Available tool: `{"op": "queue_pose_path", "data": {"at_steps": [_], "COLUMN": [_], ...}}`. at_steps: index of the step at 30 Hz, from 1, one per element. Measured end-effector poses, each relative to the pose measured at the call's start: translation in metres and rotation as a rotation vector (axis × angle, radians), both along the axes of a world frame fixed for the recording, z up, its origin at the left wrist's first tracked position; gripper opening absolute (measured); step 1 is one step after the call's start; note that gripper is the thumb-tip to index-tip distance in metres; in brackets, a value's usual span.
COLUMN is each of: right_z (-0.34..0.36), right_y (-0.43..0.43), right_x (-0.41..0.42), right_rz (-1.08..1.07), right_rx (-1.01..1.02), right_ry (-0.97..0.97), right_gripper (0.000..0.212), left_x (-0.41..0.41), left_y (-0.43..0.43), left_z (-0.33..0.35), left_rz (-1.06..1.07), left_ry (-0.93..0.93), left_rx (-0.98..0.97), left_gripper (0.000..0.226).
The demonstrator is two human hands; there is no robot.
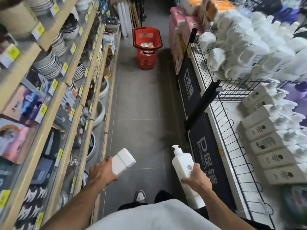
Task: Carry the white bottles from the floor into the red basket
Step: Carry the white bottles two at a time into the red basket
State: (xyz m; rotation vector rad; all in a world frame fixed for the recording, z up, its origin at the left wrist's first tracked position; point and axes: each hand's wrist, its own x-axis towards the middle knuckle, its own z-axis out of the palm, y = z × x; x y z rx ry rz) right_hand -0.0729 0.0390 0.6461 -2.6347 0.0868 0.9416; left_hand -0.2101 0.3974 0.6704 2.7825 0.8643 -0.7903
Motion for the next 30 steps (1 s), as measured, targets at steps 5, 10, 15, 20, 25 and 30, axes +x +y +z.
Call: {"op": "queue_pose_path", "data": {"at_steps": [5, 10, 15, 20, 25, 30], "right_z": [-0.002, -0.009, -0.008, -0.001, 0.004, 0.006], "right_y": [0.023, 0.04, 0.056, 0.073, 0.096, 0.127], "right_x": [0.031, 0.075, 0.126, 0.178, 0.22, 0.255], "right_rz": [0.009, 0.035, 0.052, 0.102, 0.121, 0.128], "right_rx": [-0.01, -0.004, 0.007, -0.017, 0.0, -0.019], "right_ry": [0.0, 0.019, 0.033, 0.026, 0.016, 0.022], "right_gripper": [0.076, 0.072, 0.074, 0.072, 0.073, 0.071], "left_x": [0.036, 0.08, 0.126, 0.163, 0.19, 0.219], "left_y": [0.026, 0.04, 0.048, 0.056, 0.067, 0.094], "left_z": [0.004, 0.007, 0.013, 0.016, 0.018, 0.011], "left_rz": [0.013, 0.033, 0.051, 0.084, 0.075, 0.096], "left_ry": [0.006, 0.027, 0.006, 0.008, -0.003, -0.004], "left_rx": [0.007, 0.018, 0.03, 0.026, 0.015, -0.013], "left_gripper": [0.094, 0.089, 0.088, 0.087, 0.086, 0.091]}}
